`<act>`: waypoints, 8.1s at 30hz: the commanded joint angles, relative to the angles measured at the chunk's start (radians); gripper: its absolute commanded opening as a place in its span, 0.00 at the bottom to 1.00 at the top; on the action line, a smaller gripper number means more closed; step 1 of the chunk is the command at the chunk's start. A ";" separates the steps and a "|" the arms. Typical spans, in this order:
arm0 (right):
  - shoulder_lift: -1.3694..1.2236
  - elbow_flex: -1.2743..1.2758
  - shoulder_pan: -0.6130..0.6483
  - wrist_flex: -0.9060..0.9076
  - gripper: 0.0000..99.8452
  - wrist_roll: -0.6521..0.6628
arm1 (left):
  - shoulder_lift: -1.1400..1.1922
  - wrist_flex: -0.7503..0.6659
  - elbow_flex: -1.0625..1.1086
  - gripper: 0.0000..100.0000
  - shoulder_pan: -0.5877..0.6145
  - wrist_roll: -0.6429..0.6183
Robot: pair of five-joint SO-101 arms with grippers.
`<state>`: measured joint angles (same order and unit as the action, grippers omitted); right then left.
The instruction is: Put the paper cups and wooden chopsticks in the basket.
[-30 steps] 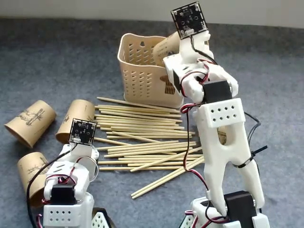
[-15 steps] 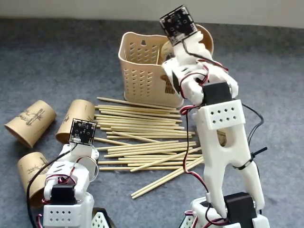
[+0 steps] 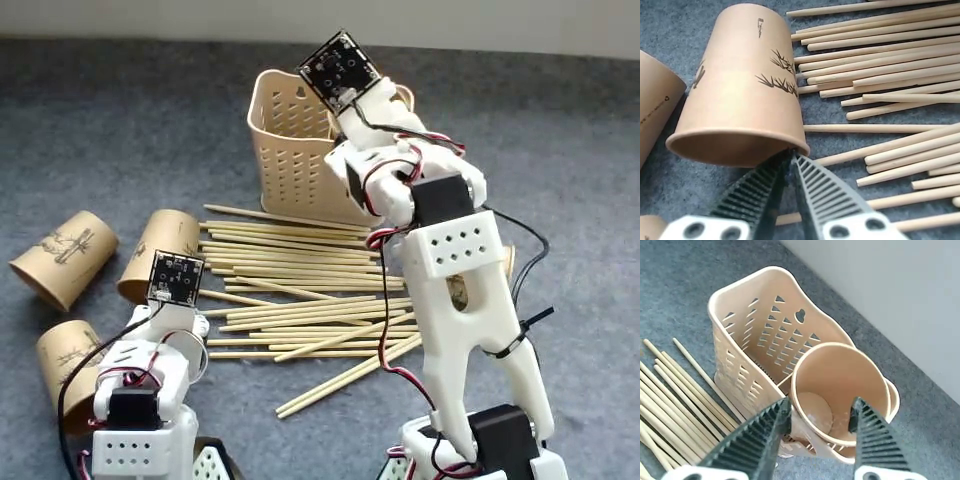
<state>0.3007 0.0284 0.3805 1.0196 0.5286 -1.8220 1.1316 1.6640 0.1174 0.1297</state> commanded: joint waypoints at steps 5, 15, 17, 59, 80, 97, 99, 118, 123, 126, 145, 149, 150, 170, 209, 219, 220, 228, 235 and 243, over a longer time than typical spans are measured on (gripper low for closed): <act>0.062 -0.094 0.058 -0.004 0.20 0.003 | -0.016 -0.018 -0.010 0.03 0.010 0.006; 0.143 -0.093 0.079 0.140 0.15 -0.166 | -0.016 -0.018 -0.012 0.03 0.012 0.006; 0.180 -0.093 0.079 0.183 0.10 -0.198 | -0.016 -0.018 -0.012 0.03 0.010 0.006; 1.268 1.288 -0.127 -0.156 0.05 -0.417 | -0.016 0.080 -0.355 0.03 0.179 0.216; 1.408 1.446 -0.127 -0.208 0.05 -0.500 | 0.472 0.215 -0.812 0.03 0.312 0.542; 1.408 1.446 -0.127 -0.209 0.05 -0.494 | 0.835 0.218 -0.812 0.17 0.308 0.979; 1.408 1.446 -0.127 -0.209 0.05 -0.494 | 0.881 0.170 -0.809 0.17 0.308 0.985; 1.408 1.448 -0.127 -0.209 0.05 -0.493 | 1.001 -0.167 -0.662 0.17 0.145 0.862; 1.408 1.472 -0.127 -0.245 0.05 -0.491 | 1.000 -0.292 -0.593 0.17 0.145 0.796; 1.408 1.501 -0.137 -0.275 0.05 -0.459 | 1.000 -0.293 -0.595 0.15 0.145 0.733; 1.408 1.508 -0.139 -0.291 0.05 -0.443 | 1.000 0.167 -1.010 0.00 0.143 0.382; 1.408 1.508 -0.139 -0.289 0.05 -0.443 | 1.003 0.253 -1.104 0.00 0.139 0.356; 1.408 1.508 -0.139 -0.289 0.05 -0.443 | 1.007 0.278 -1.125 0.00 0.127 0.356; 1.409 1.543 -0.214 -0.294 0.05 -0.445 | 1.010 0.516 -1.643 0.00 -0.159 0.215; 1.409 1.561 -0.219 -0.343 0.05 -0.437 | 1.755 0.292 -2.262 0.01 -0.510 0.021; 1.409 1.561 -0.219 -0.343 0.05 -0.436 | 1.756 0.284 -2.259 0.10 -0.510 0.020; 1.409 1.561 -0.219 -0.343 0.05 -0.436 | 1.756 0.281 -2.259 0.12 -0.510 0.020; 1.409 1.560 -0.217 -0.343 0.05 -0.388 | 1.758 0.206 -2.250 0.13 -0.509 0.026; 1.409 1.561 -0.214 -0.343 0.05 -0.384 | 1.816 0.025 -2.184 0.13 -0.509 0.020; 1.409 1.560 -0.214 -0.343 0.05 -0.382 | 1.847 -0.118 -2.175 0.13 -0.509 0.020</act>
<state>1.6939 1.5996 0.1718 0.7035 0.1312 0.0315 1.0948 -0.5086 -0.3782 0.1573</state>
